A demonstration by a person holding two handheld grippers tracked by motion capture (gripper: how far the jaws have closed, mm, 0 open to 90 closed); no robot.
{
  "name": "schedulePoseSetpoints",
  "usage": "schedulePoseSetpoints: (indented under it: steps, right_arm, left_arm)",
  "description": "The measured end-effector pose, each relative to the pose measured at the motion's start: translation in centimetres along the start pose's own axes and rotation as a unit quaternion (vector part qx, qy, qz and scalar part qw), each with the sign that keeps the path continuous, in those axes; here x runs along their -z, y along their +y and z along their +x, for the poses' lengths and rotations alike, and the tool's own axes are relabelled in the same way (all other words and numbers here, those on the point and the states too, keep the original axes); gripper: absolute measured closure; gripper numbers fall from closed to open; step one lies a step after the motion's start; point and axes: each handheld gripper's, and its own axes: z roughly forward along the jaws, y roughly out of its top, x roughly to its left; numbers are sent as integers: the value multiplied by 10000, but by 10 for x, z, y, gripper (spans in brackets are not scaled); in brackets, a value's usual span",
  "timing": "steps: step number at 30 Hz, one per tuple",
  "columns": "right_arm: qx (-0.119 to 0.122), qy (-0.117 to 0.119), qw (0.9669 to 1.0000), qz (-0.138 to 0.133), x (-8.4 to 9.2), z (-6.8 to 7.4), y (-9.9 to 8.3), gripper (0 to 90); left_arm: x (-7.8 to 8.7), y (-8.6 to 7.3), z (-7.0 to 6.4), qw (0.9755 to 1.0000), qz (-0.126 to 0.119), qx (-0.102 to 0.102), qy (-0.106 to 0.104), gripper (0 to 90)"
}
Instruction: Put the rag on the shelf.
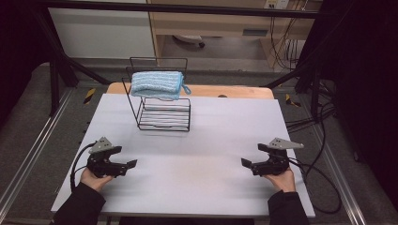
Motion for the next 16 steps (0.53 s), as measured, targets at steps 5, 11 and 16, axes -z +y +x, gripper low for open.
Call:
schedulePoseSetpoints:
  steps: [5, 11, 16]
  right_arm:
    - [17, -3, 10000, 59, 2, -4, -17, 2]
    - [-15, 91, 9999, 96, 5, -5, -27, 3]
    - [-43, 137, 9999, 83, 6, -5, -27, 3]
  left_arm:
    - [-1, -8, 3, 10000, 21, -8, -9, 116]
    - [-2, -11, 7, 10000, 43, 34, 13, 116]
    - [-2, -12, 7, 10000, 41, 41, 15, 116]
